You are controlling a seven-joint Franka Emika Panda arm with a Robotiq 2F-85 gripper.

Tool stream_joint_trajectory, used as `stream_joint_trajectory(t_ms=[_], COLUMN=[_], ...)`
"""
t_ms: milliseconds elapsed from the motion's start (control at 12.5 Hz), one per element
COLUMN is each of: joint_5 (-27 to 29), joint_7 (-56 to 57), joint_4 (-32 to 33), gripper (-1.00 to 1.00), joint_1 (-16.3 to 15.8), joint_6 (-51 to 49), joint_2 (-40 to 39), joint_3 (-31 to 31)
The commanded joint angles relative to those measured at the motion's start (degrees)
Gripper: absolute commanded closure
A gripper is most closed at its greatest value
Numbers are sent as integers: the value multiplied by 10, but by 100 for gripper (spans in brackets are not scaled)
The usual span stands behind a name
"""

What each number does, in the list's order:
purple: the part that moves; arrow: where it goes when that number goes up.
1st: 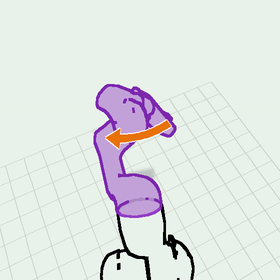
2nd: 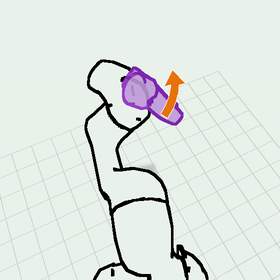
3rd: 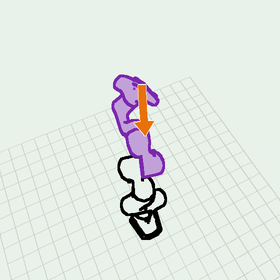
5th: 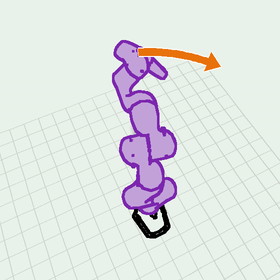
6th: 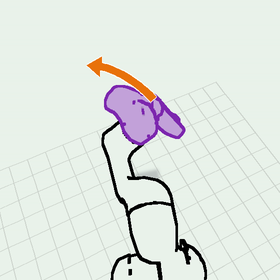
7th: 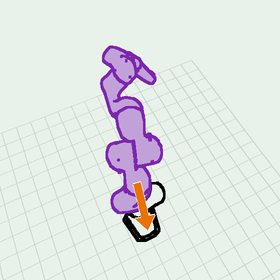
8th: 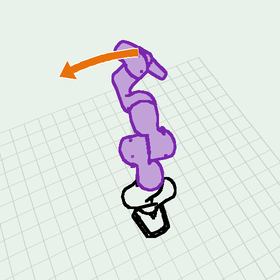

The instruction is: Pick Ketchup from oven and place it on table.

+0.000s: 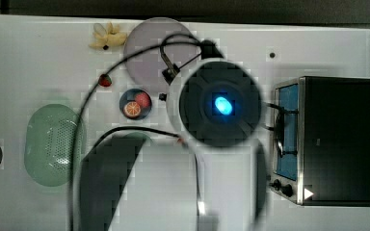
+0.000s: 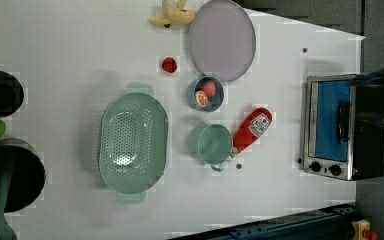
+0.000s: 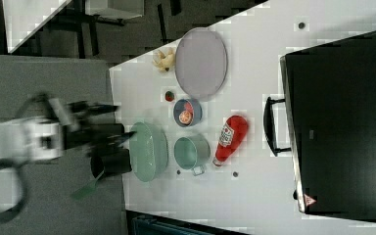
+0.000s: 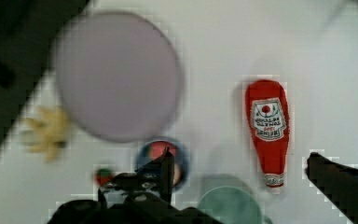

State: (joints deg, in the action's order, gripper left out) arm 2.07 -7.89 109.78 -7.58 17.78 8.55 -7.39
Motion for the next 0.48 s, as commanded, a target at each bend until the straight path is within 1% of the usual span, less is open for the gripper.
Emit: stream_joint_trajectory(t_ms=[80, 240, 480], joint_5=[-4, -5, -5], joint_7=[-26, -26, -26], joint_4=[-64, -99, -106], gripper=[-100, -100, -100], joint_1=[7, 8, 8], joint_6=[-120, -191, -200], joint_2=[4, 5, 5], joint_3=[2, 0, -2])
